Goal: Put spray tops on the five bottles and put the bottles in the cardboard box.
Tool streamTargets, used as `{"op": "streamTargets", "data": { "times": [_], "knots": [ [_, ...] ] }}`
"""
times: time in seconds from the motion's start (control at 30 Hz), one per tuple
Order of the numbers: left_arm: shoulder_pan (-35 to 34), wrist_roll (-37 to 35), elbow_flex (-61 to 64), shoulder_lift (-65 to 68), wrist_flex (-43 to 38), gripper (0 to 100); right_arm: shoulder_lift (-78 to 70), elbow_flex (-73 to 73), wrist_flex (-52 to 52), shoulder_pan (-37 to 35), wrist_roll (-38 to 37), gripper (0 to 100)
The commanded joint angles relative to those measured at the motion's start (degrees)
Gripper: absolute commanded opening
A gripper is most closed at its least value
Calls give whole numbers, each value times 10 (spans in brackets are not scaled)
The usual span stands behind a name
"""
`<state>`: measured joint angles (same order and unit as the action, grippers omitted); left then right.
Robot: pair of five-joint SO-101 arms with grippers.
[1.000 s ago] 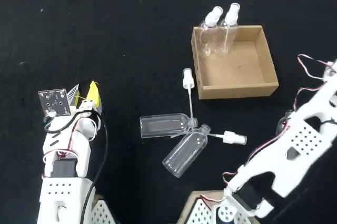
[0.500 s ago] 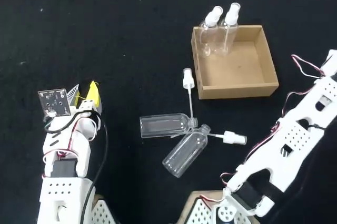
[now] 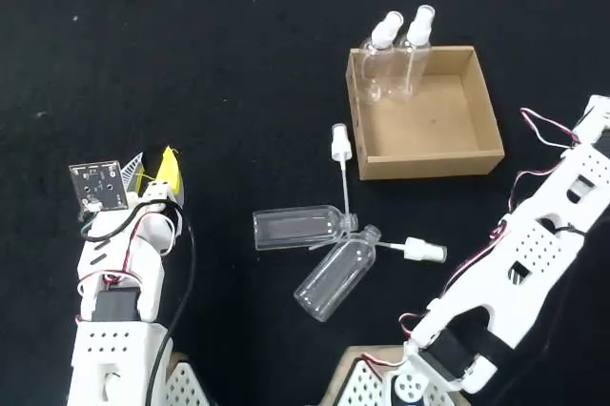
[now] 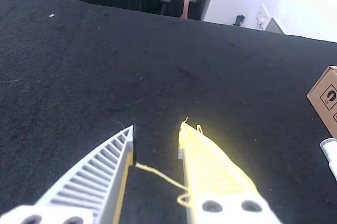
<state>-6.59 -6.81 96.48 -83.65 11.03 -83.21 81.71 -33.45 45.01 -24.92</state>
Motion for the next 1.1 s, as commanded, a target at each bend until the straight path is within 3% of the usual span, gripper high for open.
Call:
{"op": "streamTargets", "data": {
  "times": [0.0,0.37,0.43,0.5,0.7,0.8,1.07],
  "knots": [
    [-3,-4,14,-6,-2,138,5,-5,18,28,-3,170],
    [-3,-4,14,-7,-1,138,4,-88,21,54,-4,168],
    [-3,-4,14,-7,-1,138,4,-89,18,55,-4,128],
    [-3,-4,14,-7,-1,138,4,-86,21,60,-1,19],
    [-3,-4,14,-7,-2,138,8,-65,4,80,1,10],
    [-3,-4,14,-7,-3,139,9,-25,-57,90,1,10],
    [-3,-4,14,-7,-3,139,9,143,-340,85,1,10]
  ]
}}
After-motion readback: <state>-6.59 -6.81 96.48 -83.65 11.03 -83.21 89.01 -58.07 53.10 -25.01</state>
